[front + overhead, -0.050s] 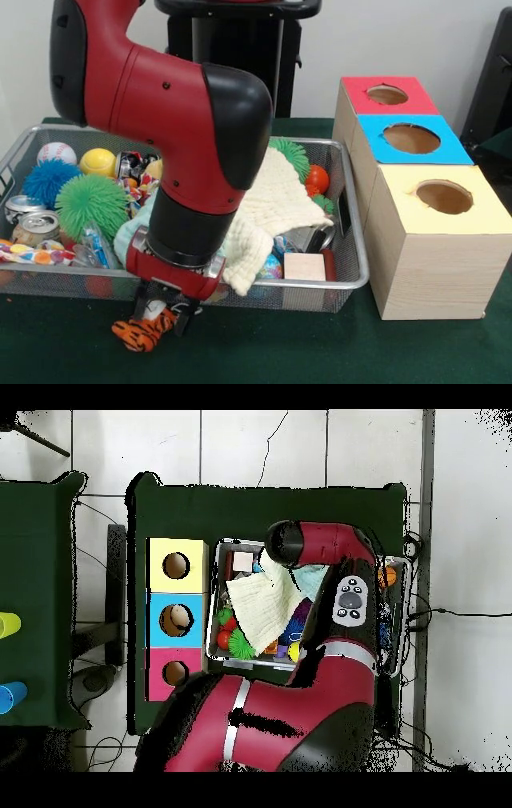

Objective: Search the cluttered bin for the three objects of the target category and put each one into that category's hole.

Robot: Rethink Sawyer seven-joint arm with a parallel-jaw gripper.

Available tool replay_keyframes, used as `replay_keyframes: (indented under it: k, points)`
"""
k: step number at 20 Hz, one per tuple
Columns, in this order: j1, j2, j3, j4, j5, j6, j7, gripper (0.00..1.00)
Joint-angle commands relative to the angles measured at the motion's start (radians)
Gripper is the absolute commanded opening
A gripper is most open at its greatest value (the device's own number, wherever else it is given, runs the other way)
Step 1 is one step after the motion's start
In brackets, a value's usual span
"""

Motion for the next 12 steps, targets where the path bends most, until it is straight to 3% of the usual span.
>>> replay_keyframes:
  k: [1,12]
  points:
    - [0.005,0.056,-0.006,-0.042,0.020,0.263,0.089,1.00]
    - [-0.022,0.160,0.016,-0.168,0.008,0.271,0.084,1.00]
